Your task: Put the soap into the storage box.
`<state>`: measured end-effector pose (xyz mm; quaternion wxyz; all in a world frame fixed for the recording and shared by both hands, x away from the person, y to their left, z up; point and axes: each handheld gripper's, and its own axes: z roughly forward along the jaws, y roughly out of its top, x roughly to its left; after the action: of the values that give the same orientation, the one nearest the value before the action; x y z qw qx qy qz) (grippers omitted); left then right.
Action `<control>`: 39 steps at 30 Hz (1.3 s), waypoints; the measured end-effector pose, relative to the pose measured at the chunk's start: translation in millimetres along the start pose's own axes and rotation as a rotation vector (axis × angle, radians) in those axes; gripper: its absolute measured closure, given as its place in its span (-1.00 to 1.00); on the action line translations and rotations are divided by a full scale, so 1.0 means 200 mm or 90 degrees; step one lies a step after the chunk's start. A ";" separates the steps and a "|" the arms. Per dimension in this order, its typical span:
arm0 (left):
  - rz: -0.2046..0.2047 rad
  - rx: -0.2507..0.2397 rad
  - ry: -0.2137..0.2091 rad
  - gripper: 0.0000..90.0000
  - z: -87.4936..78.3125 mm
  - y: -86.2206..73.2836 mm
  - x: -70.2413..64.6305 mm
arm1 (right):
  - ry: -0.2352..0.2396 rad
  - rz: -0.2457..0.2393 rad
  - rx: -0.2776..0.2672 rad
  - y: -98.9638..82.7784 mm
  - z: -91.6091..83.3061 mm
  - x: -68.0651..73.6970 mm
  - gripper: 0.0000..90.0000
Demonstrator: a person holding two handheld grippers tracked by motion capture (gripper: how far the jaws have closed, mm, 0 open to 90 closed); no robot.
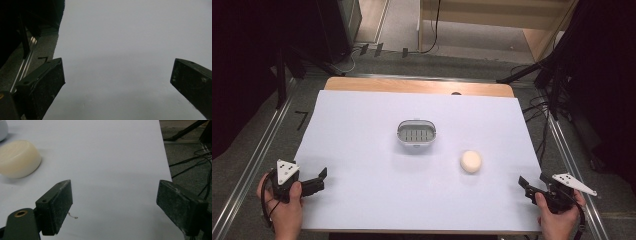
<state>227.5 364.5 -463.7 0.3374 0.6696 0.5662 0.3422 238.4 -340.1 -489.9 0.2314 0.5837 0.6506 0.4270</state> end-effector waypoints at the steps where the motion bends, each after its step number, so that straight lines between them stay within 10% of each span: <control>1: 0.000 0.001 0.000 -1.00 0.00 0.00 0.00 | 0.000 -0.001 0.001 0.00 0.00 0.00 -0.69; 20: 0.007 -0.005 0.005 -1.00 0.00 0.00 -0.01 | 0.008 -0.016 0.007 0.01 -0.01 0.05 -0.71; 39: 0.011 -0.010 0.003 -1.00 -0.01 0.00 -0.01 | 0.089 -0.060 0.017 0.07 0.09 0.23 -0.89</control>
<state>225.3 363.0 -463.6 0.3384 0.6711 0.5585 0.3509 250.9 -291.8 -478.8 0.1978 0.5243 0.6974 0.4468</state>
